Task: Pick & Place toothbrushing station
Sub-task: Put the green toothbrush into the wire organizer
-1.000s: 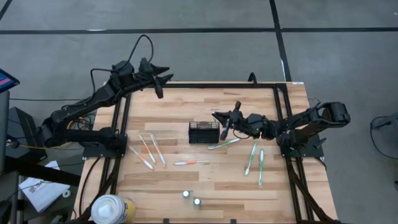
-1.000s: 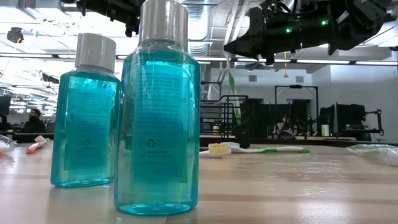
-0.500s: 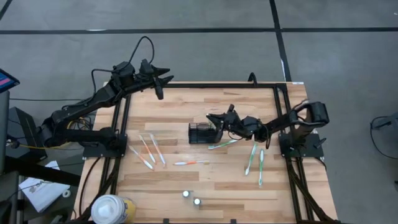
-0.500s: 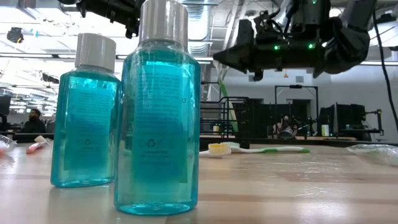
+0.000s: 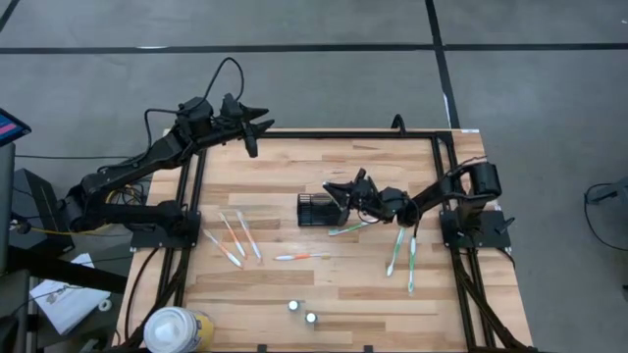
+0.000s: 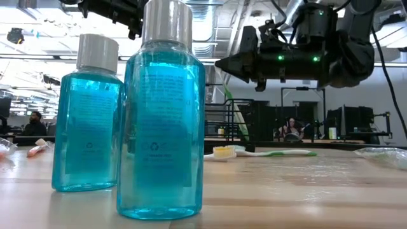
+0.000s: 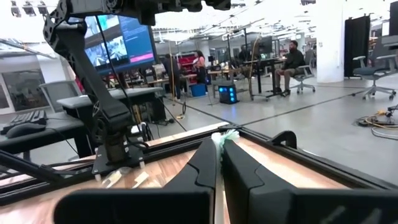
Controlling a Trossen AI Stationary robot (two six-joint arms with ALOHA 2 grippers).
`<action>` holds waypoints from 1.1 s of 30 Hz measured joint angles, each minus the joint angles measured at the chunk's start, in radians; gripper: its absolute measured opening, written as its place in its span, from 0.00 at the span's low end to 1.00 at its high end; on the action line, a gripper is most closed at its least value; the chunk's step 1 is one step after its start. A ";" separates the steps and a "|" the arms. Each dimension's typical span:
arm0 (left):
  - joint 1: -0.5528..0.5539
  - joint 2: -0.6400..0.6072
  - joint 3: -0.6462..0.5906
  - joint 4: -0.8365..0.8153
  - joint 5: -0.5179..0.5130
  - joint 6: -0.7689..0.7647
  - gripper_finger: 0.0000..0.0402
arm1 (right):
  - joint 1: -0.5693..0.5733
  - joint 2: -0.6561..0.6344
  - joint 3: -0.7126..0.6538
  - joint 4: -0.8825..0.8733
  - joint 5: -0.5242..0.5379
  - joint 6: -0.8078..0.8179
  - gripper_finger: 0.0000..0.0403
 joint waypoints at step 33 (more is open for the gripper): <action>-0.022 0.058 0.002 -0.028 0.011 -0.018 0.42 | -0.036 0.055 -0.002 0.101 -0.042 -0.064 0.00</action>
